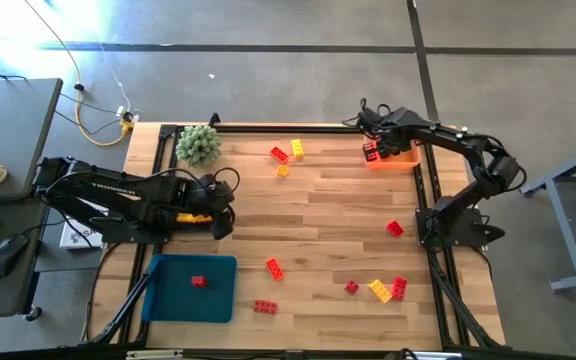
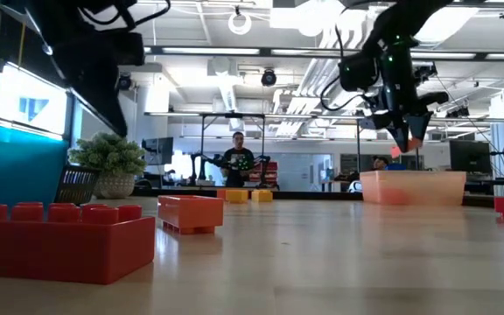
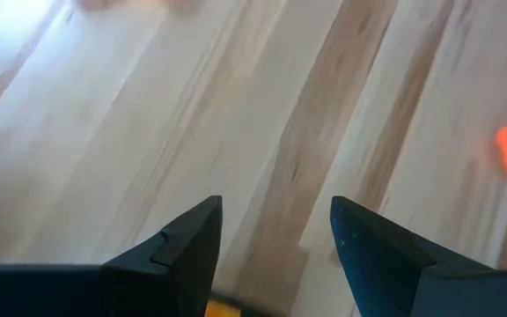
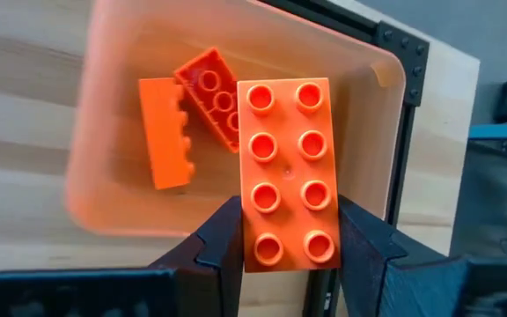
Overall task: Sort & place blocks by color
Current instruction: Put the orange game piece into the orange bin, then put the yellow game piece into the black bin
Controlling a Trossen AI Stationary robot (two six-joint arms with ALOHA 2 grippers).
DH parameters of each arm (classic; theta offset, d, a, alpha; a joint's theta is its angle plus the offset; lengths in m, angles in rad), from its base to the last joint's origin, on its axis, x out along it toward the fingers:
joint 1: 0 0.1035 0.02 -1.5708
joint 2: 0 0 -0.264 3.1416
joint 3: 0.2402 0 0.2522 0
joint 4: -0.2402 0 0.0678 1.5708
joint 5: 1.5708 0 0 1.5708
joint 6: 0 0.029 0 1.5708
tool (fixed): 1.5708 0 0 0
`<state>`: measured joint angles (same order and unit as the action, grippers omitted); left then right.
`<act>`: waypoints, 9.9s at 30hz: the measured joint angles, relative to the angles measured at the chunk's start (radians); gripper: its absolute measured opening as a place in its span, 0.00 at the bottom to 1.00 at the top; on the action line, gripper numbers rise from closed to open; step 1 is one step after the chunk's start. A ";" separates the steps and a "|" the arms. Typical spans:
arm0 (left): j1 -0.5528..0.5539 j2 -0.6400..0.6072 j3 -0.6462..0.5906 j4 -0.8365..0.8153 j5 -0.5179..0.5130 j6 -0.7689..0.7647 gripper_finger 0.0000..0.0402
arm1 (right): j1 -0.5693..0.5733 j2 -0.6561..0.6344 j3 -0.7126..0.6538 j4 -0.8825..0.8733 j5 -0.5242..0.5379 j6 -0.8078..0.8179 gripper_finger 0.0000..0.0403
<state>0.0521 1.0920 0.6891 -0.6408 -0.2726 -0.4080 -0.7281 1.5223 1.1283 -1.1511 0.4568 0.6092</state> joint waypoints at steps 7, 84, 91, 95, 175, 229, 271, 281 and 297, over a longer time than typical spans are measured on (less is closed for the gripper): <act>0.000 0.000 0.000 0.290 -0.003 0.072 0.50 | -0.110 0.000 -0.018 0.055 -0.022 -0.133 0.28; 0.445 0.795 0.528 0.325 0.145 -0.111 0.50 | -0.166 0.002 -0.018 0.121 -0.138 -0.367 0.51; 0.446 0.794 0.528 0.316 0.127 -0.140 0.50 | -0.141 0.002 -0.018 0.128 -0.134 -0.367 0.51; 0.446 0.794 0.528 0.315 0.130 -0.141 0.50 | -0.133 0.002 -0.018 0.133 -0.132 -0.367 0.51; 0.497 0.119 0.528 -0.411 0.041 0.124 0.50 | 0.343 0.051 0.082 1.344 -0.374 -0.484 0.51; 0.497 0.119 0.528 -0.409 0.037 0.124 0.50 | 0.328 0.586 0.507 0.693 -0.539 -0.550 0.51; 0.497 0.120 0.528 -0.409 0.036 0.124 0.50 | 0.405 0.730 0.506 0.726 -0.364 -0.583 0.38; 0.497 0.120 0.528 -0.410 0.037 0.124 0.50 | 0.404 0.729 0.507 0.715 -0.365 -0.588 0.29; 0.497 0.120 0.528 -0.408 0.079 0.263 0.50 | 0.442 0.622 0.506 0.606 -0.549 -0.618 0.29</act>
<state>0.5495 1.2118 1.2167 -1.0492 -0.1933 -0.1447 -0.2861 2.1438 1.6347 -0.5449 -0.0917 -0.0091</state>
